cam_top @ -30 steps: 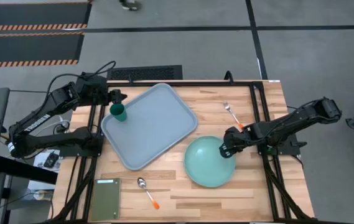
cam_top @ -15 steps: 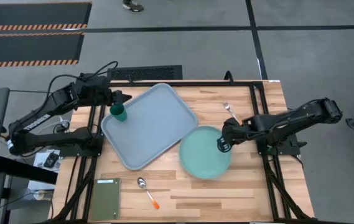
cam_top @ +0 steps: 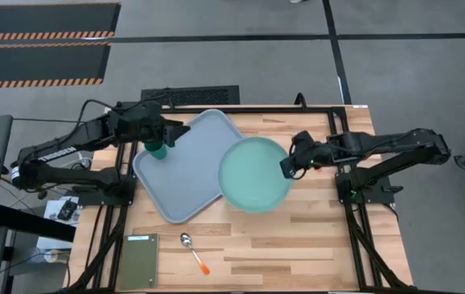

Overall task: Pick and place plate/cup/fork/spoon on tray
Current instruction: Put the light gray plate on the gray tray at the bottom of the teal cup

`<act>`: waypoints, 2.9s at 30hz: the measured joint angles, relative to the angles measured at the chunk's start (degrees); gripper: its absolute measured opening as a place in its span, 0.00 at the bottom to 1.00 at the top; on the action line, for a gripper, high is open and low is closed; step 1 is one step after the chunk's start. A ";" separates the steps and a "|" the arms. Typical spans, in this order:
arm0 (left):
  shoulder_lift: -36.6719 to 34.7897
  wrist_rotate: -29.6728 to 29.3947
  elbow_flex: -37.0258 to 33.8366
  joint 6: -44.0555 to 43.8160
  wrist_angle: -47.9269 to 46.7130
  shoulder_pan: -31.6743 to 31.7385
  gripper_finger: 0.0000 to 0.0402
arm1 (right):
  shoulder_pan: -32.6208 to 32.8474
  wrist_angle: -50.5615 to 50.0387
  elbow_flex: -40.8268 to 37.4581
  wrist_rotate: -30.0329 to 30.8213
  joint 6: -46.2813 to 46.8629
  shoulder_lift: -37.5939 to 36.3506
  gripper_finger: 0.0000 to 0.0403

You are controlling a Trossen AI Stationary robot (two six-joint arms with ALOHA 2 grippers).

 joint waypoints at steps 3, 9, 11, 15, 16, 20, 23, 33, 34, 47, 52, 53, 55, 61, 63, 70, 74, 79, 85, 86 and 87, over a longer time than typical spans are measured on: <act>2.14 -1.82 0.00 3.72 4.40 -2.01 0.59 | -1.98 0.24 1.53 0.09 -2.36 0.00 0.01; 6.14 -4.98 0.00 7.54 9.85 -4.14 0.59 | -4.19 1.71 1.96 0.07 -4.55 0.00 0.01; 7.25 -5.12 0.00 7.55 10.63 -4.14 0.59 | -4.43 2.72 1.96 0.06 -4.86 0.00 0.01; 9.76 -4.17 -0.02 7.56 13.01 -4.33 0.59 | -5.19 4.40 1.98 -0.04 -6.16 0.00 0.01; 10.43 -3.43 -0.01 7.55 13.99 -4.57 0.59 | -5.41 4.77 1.98 -0.02 -6.34 0.00 0.01; 13.04 -0.36 -0.01 8.20 16.91 -5.38 0.59 | -6.71 6.49 2.01 -0.05 -7.59 0.00 0.01; 13.65 0.34 -0.02 8.76 18.51 -5.93 0.59 | -7.44 5.83 2.01 -0.15 -7.85 0.00 0.01; 13.84 3.69 0.00 7.25 20.69 -6.72 0.59 | -8.23 7.43 2.01 -0.15 -8.94 0.00 0.01; 14.14 4.13 0.00 6.75 20.69 -6.70 0.59 | -8.39 7.70 2.01 -0.17 -9.19 0.00 0.01; 17.21 6.88 -0.03 1.20 19.86 -6.92 0.29 | -8.46 9.59 2.02 -0.19 -10.38 0.15 0.01; 17.67 4.48 0.00 0.08 18.54 -6.85 0.13 | -8.40 9.70 2.01 -0.10 -10.38 0.15 0.01; 17.67 3.64 0.00 0.08 17.99 -6.85 0.11 | -8.39 9.82 2.01 -0.13 -10.37 0.12 0.01; 17.74 2.38 -0.03 0.10 16.71 -6.86 0.06 | -8.33 9.99 2.01 -0.20 -10.36 0.12 0.01; 17.74 -0.43 -0.04 -1.74 14.00 -6.89 0.01 | -8.90 10.37 2.04 -0.46 -10.58 0.15 0.11; 17.74 -0.96 -0.04 -2.77 13.29 -6.92 0.01 | -9.08 10.44 2.09 -0.52 -10.61 0.13 0.17; 17.60 -1.54 -0.02 -6.19 10.15 -6.94 0.01 | -9.13 12.35 2.74 -0.33 -13.50 0.02 0.47; 16.69 0.08 -0.02 -7.43 6.28 -6.99 0.01 | -9.25 11.55 6.10 0.16 -16.28 -0.07 0.58; 14.49 0.12 -0.02 -10.23 0.70 -7.00 0.00 | -10.32 7.61 10.92 0.16 -18.95 -0.11 0.60; 11.71 2.94 -0.02 -13.73 -9.46 -7.64 0.00 | -11.77 3.91 13.85 0.13 -19.98 -0.10 0.57; 11.27 2.89 -0.02 -14.38 -11.07 -8.05 0.00 | -11.91 3.78 13.85 0.10 -19.98 -0.10 0.56; 10.83 2.74 -0.02 -15.64 -12.44 -8.62 0.00 | -11.92 3.50 13.85 0.10 -19.98 -0.05 0.56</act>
